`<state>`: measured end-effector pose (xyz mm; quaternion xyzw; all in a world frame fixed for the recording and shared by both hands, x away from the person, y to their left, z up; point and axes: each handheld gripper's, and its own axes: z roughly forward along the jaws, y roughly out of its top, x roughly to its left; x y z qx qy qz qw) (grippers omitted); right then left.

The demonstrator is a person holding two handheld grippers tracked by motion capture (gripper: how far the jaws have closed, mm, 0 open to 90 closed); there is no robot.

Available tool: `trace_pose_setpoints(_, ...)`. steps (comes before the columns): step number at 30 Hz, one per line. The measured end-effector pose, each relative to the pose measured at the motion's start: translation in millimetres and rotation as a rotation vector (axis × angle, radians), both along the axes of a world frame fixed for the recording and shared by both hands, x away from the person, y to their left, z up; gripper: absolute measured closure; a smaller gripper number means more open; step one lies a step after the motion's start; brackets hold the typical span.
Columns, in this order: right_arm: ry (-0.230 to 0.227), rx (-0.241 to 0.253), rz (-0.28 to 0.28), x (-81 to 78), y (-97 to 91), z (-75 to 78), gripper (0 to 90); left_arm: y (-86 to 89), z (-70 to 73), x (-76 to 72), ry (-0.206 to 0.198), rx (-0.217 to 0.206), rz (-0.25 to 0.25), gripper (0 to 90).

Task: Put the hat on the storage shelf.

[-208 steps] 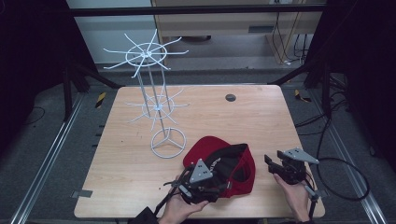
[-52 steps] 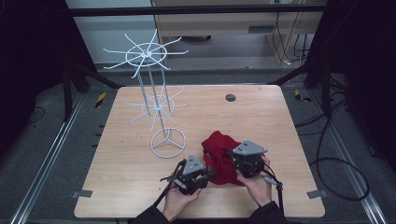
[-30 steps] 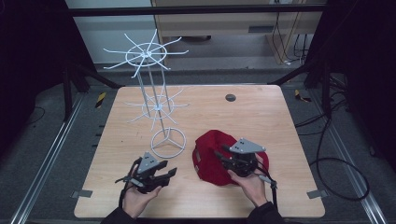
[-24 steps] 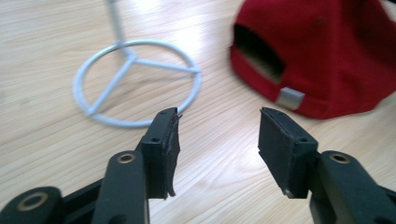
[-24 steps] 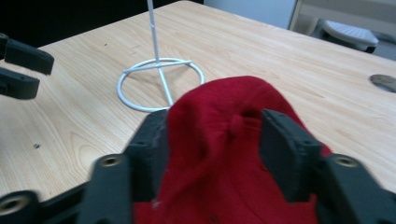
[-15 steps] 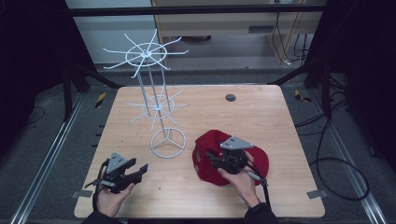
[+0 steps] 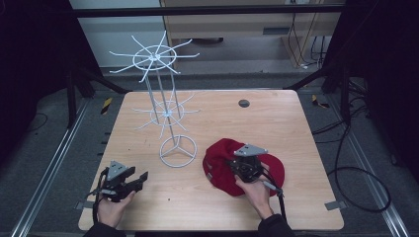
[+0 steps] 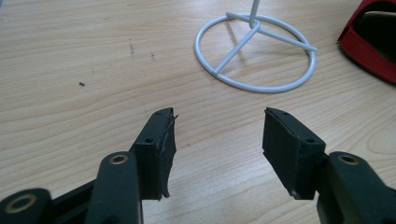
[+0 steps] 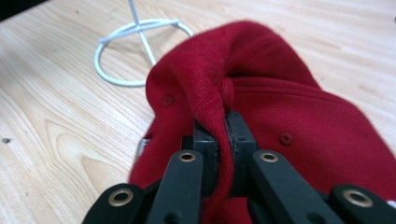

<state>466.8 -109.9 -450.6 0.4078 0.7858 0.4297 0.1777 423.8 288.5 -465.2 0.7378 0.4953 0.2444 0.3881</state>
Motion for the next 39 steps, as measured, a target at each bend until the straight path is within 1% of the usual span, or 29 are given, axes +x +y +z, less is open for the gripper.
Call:
trace_pose_setpoints(2,-0.007,0.006,0.001,-0.9,-1.3,2.4,86.2,1.3,0.2,0.1,-0.001,-0.004,0.003,43.7)
trace_pose_setpoints(3,-0.03,0.031,-0.001,-4.1,-6.6,10.0,86.2,3.3,0.6,0.1,-0.004,-0.006,0.006,43.7)
trace_pose_setpoints(4,-0.036,0.043,0.001,-5.3,-8.7,12.8,86.3,4.2,0.6,0.2,-0.004,-0.009,0.009,43.8)
trace_pose_setpoints(8,-0.09,0.099,-0.009,-11.4,-22.7,29.1,86.4,6.5,0.2,1.2,-0.002,-0.008,0.016,43.8)
trace_pose_setpoints(9,-0.1,0.116,-0.01,-12.7,-27.4,34.1,86.4,6.9,-0.3,1.6,0.001,-0.017,0.023,43.7)
trace_pose_setpoints(15,-0.151,0.172,-0.038,-18.0,-45.2,52.7,86.6,7.6,0.0,1.6,-0.003,-0.022,0.023,43.4)
trace_pose_setpoints(17,-0.166,0.202,-0.048,-20.2,-51.3,59.6,86.7,8.0,0.0,1.8,-0.001,-0.023,0.025,43.3)
trace_pose_setpoints(18,-0.171,0.209,-0.053,-21.1,-53.3,62.1,86.7,8.0,0.0,1.8,-0.001,-0.023,0.025,43.3)
trace_pose_setpoints(19,-0.186,0.223,-0.061,-22.5,-56.8,66.7,86.7,8.3,0.1,2.0,0.001,-0.024,0.028,43.1)
trace_pose_setpoints(20,-0.186,0.223,-0.061,-22.5,-56.8,66.7,86.7,8.3,0.1,2.0,0.001,-0.024,0.028,43.0)
trace_pose_setpoints(21,-0.208,0.25,-0.076,-25.3,-63.1,74.7,86.8,7.9,0.0,2.1,0.003,-0.025,0.028,42.9)
trace_pose_setpoints(22,-0.208,0.25,-0.076,-25.3,-63.1,74.7,86.8,7.9,0.0,2.1,0.003,-0.025,0.028,42.8)
trace_pose_setpoints(24,-0.226,0.284,-0.083,-28.0,-69.5,82.0,86.8,6.8,-0.6,2.3,0.004,-0.023,0.025,42.8)
trace_pose_setpoints(25,-0.237,0.322,-0.086,-30.4,-73.8,88.3,86.8,5.9,-0.8,2.5,0.006,-0.017,0.022,42.7)
trace_pose_setpoints(27,-0.249,0.346,-0.083,-31.7,-76.2,93.7,86.9,4.8,-0.9,2.6,0.004,-0.019,0.02,42.7)
trace_pose_setpoints(30,-0.262,0.365,-0.083,-32.6,-76.2,101.7,86.9,4.7,-1.0,3.0,0.008,-0.02,0.02,42.7)
trace_pose_setpoints(32,-0.275,0.387,-0.08,-32.9,-76.5,107.8,86.9,4.9,-1.3,3.4,0.01,-0.02,0.022,42.7)
trace_pose_setpoints(35,-0.292,0.431,-0.092,-31.9,-77.4,114.4,87.0,5.1,-1.5,3.6,0.011,-0.024,0.022,42.7)
trace_pose_setpoints(36,-0.292,0.431,-0.092,-31.9,-77.4,114.4,87.0,5.1,-1.5,3.6,0.011,-0.024,0.022,42.7)
trace_pose_setpoints(37,-0.309,0.438,-0.108,-31.6,-78.1,119.1,87.0,5.0,-1.3,3.2,0.011,-0.022,0.02,42.7)
trace_pose_setpoints(38,-0.316,0.444,-0.111,-31.4,-78.7,120.8,87.0,4.8,-1.3,2.9,0.01,-0.023,0.019,42.6)
trace_pose_setpoints(39,-0.322,0.46,-0.117,-31.4,-79.6,123.9,87.0,4.8,-1.3,2.9,0.01,-0.023,0.019,42.6)
